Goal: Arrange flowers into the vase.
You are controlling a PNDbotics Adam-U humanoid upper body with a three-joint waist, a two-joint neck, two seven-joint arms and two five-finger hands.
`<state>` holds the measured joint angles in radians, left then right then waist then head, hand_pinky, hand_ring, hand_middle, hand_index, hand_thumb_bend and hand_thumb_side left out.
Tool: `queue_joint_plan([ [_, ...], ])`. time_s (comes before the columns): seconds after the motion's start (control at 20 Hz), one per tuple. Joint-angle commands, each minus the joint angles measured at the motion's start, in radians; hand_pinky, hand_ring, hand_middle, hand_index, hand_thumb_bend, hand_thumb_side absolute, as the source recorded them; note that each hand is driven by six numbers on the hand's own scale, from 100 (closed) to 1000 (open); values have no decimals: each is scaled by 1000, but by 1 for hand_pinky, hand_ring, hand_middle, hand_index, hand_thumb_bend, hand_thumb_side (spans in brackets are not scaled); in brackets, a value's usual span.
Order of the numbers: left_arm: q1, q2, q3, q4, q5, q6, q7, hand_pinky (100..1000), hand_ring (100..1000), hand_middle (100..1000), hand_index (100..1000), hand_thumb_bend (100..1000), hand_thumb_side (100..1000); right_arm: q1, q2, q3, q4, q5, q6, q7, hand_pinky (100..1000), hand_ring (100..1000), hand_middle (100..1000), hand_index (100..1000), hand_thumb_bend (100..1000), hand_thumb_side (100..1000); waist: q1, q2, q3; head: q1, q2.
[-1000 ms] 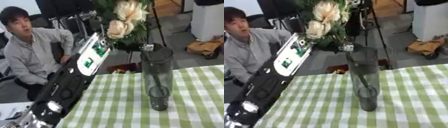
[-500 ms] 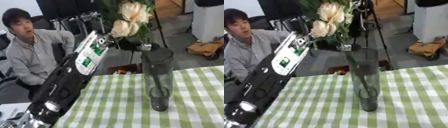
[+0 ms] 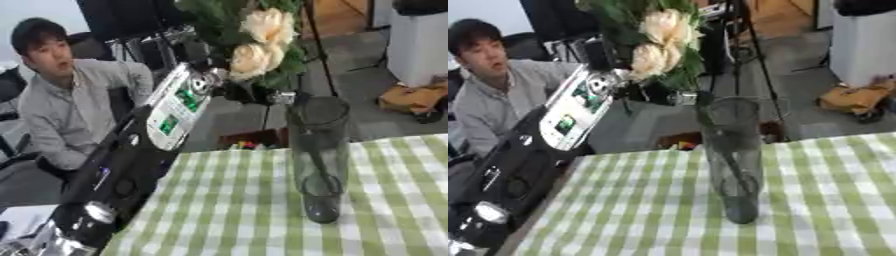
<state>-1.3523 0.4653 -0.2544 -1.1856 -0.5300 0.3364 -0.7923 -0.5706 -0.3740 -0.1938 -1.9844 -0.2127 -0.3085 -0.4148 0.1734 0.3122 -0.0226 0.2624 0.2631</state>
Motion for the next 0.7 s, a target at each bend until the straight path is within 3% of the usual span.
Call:
queue_joint_plan([
  [0.05, -14, 41, 8, -21, -4, 2, -28, 867, 988, 1000, 1000, 591, 839, -7, -7, 2, -16, 14, -1, -3, 736, 809, 807, 826, 100, 1000, -12, -32, 5, -1, 7],
  [0.7, 12, 72, 7, -26, 24, 10, -105, 871, 988, 1000, 1000, 583, 833, 4, -8, 1, -16, 14, -3, -9, 735, 809, 808, 825, 100, 1000, -8, -39, 24, -17, 21],
])
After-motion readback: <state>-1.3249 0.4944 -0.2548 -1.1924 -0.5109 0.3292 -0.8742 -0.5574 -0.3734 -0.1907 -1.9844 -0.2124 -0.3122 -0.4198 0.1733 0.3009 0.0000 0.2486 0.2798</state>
